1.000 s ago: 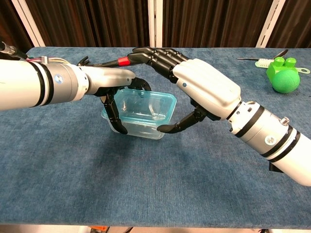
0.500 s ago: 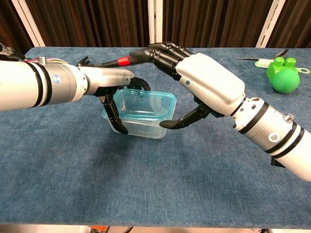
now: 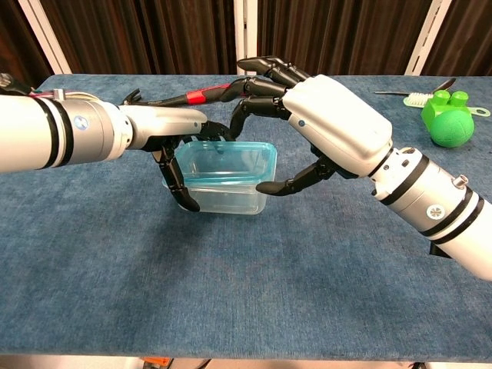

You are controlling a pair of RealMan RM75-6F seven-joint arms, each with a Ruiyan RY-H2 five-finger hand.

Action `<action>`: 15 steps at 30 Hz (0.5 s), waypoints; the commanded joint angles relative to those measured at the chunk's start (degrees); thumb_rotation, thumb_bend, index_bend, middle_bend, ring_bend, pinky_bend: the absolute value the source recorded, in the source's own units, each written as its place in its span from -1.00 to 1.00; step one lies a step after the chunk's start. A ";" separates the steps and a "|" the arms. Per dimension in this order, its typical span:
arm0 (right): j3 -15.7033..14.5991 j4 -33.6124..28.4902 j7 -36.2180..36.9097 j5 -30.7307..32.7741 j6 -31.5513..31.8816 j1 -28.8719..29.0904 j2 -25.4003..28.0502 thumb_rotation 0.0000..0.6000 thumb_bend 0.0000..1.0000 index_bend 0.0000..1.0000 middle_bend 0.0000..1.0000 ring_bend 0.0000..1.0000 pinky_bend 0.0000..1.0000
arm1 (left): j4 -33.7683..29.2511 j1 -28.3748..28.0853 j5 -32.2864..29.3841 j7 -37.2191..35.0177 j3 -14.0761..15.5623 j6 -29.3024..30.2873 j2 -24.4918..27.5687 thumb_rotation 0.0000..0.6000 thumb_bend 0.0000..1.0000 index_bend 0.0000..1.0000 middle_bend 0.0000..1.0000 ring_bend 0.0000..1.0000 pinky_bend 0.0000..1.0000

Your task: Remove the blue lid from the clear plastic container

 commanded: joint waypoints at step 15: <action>0.15 -0.10 -1.15 0.10 0.84 0.86 -0.06 1.00 0.26 0.08 -0.51 -0.99 -0.90 | -0.59 1.52 4.17 -1.43 0.47 0.24 0.64 1.00 -1.00 -1.00 -0.79 -0.85 -0.74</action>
